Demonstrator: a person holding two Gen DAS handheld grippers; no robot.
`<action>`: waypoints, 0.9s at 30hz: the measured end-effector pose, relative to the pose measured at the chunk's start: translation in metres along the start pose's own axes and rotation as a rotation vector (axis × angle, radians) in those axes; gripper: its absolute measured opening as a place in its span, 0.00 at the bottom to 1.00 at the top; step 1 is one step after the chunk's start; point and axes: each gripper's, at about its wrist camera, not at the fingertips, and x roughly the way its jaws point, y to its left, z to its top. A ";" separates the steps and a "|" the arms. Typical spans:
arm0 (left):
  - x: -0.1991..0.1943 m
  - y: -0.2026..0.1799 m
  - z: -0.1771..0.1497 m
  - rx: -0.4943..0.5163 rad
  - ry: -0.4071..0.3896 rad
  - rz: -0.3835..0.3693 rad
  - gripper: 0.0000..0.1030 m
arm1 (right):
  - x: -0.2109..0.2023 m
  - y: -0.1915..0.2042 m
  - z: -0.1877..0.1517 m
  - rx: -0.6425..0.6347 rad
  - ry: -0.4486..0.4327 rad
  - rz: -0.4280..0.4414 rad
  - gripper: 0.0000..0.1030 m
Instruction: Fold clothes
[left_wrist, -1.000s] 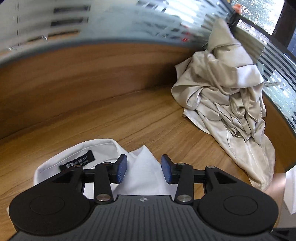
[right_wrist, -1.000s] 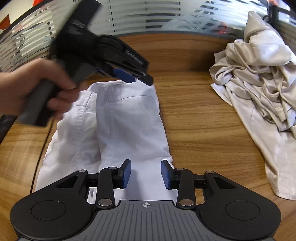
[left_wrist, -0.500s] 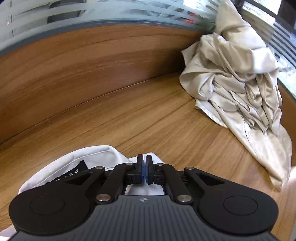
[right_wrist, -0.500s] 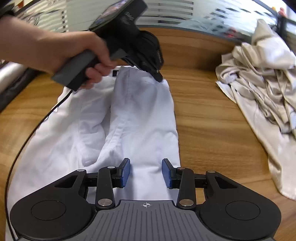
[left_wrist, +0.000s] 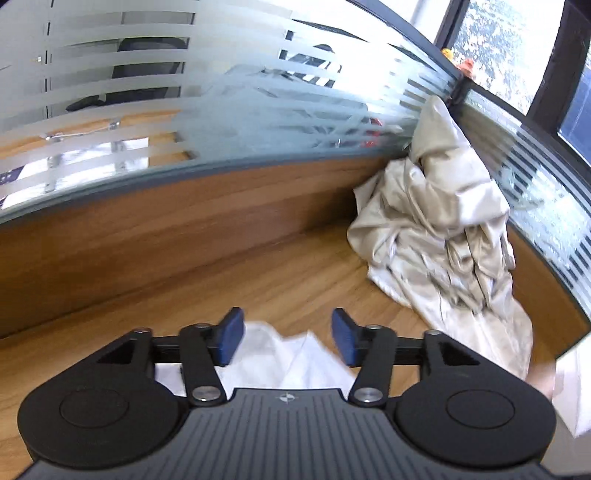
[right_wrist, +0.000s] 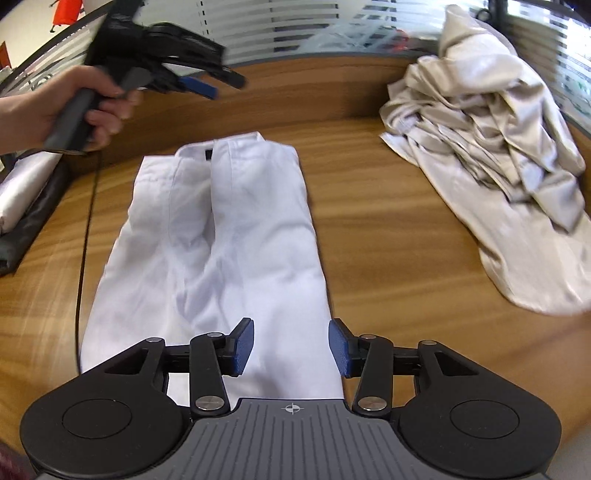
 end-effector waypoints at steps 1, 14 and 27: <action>-0.006 0.000 -0.007 0.018 0.015 0.006 0.66 | -0.004 0.000 -0.005 0.004 0.006 -0.005 0.47; -0.045 0.069 -0.099 -0.198 0.096 0.192 0.74 | -0.016 0.032 -0.038 0.038 0.017 -0.067 0.67; -0.011 0.075 -0.087 -0.239 0.071 0.216 0.29 | 0.040 0.073 -0.025 -0.115 0.078 -0.071 0.67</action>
